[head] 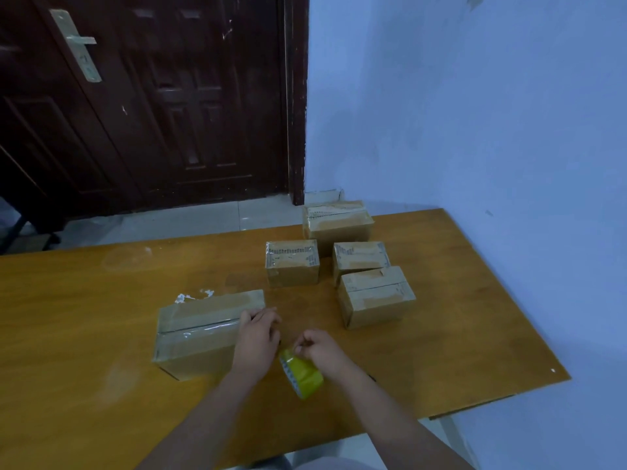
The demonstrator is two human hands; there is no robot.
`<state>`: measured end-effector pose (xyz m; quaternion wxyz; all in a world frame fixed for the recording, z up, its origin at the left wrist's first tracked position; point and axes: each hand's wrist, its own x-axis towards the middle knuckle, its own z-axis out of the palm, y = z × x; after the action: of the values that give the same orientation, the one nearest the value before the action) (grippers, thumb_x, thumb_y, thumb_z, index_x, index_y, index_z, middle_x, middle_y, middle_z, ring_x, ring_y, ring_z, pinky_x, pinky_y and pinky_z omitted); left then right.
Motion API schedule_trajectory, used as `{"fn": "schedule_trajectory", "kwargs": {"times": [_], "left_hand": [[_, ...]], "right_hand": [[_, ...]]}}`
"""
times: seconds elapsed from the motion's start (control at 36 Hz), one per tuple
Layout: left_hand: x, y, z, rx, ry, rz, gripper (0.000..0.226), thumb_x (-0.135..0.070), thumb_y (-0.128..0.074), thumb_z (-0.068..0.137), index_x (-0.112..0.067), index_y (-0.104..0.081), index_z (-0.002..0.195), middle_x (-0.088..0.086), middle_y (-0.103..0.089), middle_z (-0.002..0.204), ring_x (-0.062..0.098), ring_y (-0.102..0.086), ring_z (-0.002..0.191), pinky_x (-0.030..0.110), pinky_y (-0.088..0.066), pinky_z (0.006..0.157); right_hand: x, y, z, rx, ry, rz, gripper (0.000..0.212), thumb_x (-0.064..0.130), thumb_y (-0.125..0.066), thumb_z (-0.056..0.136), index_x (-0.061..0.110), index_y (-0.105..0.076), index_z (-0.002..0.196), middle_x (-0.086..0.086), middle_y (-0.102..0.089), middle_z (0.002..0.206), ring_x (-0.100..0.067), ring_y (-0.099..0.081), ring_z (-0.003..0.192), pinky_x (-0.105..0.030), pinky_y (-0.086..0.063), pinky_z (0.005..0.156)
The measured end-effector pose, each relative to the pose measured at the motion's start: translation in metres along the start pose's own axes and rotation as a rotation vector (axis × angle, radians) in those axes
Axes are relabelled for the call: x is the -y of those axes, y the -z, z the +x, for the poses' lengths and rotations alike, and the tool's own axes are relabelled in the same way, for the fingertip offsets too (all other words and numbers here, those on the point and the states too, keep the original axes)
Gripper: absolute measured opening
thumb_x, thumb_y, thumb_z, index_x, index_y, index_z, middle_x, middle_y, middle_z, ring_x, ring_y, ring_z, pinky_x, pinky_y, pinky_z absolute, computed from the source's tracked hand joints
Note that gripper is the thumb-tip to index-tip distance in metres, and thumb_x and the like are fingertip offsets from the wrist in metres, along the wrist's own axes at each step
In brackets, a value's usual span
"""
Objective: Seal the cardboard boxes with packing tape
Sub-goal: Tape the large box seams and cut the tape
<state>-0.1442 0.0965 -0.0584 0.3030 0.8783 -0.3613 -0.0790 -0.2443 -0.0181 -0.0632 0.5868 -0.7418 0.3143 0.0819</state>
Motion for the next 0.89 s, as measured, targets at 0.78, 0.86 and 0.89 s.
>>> {"fn": "schedule_trajectory", "kwargs": {"times": [0.78,0.86,0.89], "left_hand": [[0.083,0.095,-0.007,-0.210,0.949,-0.338,0.064,-0.036,-0.047,0.098,0.004,-0.029,0.143,0.026,-0.032,0.146,0.039,-0.026,0.137,0.042,-0.018,0.113],[0.092,0.092,-0.007,-0.057,1.013,-0.552,0.071,-0.054,-0.032,0.098,-0.005,-0.023,0.148,0.023,-0.032,0.149,0.041,-0.032,0.135,0.046,-0.027,0.110],[0.094,0.092,-0.007,-0.054,1.013,-0.625,0.071,-0.056,-0.030,0.098,-0.007,-0.023,0.149,0.022,-0.032,0.149,0.041,-0.034,0.134,0.047,-0.029,0.110]], "right_hand": [[0.062,0.007,0.025,0.251,0.013,-0.376,0.023,0.001,-0.051,0.090,0.016,-0.056,0.072,-0.002,-0.024,0.150,-0.022,-0.023,0.138,-0.022,-0.018,0.098],[0.080,0.003,0.018,0.279,0.002,-0.324,0.030,0.002,-0.049,0.092,0.022,-0.047,0.069,-0.009,-0.021,0.153,-0.025,-0.024,0.139,-0.027,-0.025,0.107],[0.085,0.003,0.014,0.290,0.010,-0.314,0.031,-0.002,-0.046,0.094,0.021,-0.049,0.073,-0.011,-0.022,0.153,-0.026,-0.028,0.138,-0.029,-0.028,0.107]]}}
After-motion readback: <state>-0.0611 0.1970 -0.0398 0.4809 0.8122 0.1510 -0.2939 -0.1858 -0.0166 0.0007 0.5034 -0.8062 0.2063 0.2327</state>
